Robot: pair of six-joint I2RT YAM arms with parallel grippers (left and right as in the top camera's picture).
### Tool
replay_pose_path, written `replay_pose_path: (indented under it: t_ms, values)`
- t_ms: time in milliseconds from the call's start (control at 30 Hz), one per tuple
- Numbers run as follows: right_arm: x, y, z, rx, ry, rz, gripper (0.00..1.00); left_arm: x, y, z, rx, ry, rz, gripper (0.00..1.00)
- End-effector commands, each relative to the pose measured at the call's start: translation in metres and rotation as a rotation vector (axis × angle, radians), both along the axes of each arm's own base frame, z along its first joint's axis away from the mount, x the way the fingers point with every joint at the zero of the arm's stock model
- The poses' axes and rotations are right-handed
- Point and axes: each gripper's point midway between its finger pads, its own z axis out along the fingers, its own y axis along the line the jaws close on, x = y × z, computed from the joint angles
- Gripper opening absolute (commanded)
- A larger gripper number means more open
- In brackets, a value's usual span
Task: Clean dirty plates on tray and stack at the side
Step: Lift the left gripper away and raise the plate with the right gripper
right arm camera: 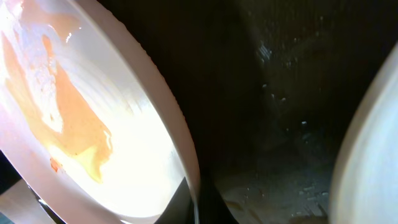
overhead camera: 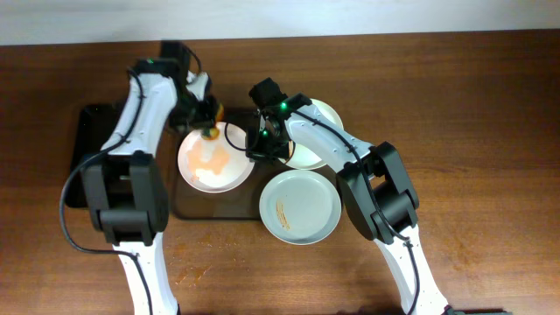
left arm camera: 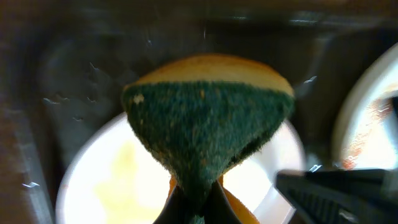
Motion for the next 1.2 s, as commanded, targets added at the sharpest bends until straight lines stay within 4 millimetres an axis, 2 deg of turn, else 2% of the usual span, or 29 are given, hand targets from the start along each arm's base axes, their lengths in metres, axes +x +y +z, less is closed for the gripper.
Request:
replay_pose_path:
  t_ms: [0, 67, 167, 333, 400, 467, 500, 567, 633, 767, 1000, 1167]
  values:
    - [0.006, -0.003, 0.013, -0.047, -0.064, 0.041, 0.04, 0.035, 0.022, 0.059, -0.033, -0.161, 0.032, 0.01]
    - [0.016, -0.018, 0.037, -0.125, -0.149, 0.045, 0.04, 0.045, 0.039, 0.077, -0.03, -0.211, 0.064, 0.01]
    - [0.028, -0.04, 0.081, -0.234, -0.291, 0.073, 0.04, 0.042, 0.049, 0.074, -0.028, -0.192, 0.084, 0.01]
    - [0.042, -0.074, 0.144, -0.452, -0.527, 0.051, 0.04, 0.041, 0.051, 0.074, -0.02, -0.19, 0.087, 0.01]
    - [0.041, -0.08, 0.166, -0.605, -0.649, 0.057, 0.04, 0.041, 0.051, 0.074, -0.02, -0.191, 0.087, 0.01]
    - [0.038, -0.081, 0.176, -0.716, -0.718, 0.056, 0.04, 0.042, 0.051, 0.074, -0.02, -0.191, 0.087, 0.01]
    - [0.034, -0.08, 0.187, -0.818, -0.79, 0.054, 0.04, 0.042, 0.051, 0.074, -0.02, -0.191, 0.087, 0.01]
    - [0.03, -0.077, 0.202, -0.912, -0.871, 0.044, 0.04, 0.042, 0.051, 0.074, -0.02, -0.191, 0.087, 0.01]
    - [0.02, -0.07, 0.225, -1.032, -0.989, 0.025, 0.04, 0.042, 0.051, 0.074, -0.02, -0.191, 0.087, 0.01]
    - [0.006, -0.054, 0.245, -1.096, -1.096, 0.008, 0.04, 0.042, 0.051, 0.074, -0.021, -0.191, 0.087, 0.01]
    - [-0.009, -0.049, 0.281, -1.235, -1.251, -0.075, 0.04, 0.041, 0.051, 0.074, -0.021, -0.189, 0.087, 0.01]
    - [-0.012, -0.045, 0.284, -1.195, -1.278, -0.14, 0.04, 0.037, 0.05, 0.07, -0.02, -0.17, 0.087, 0.01]
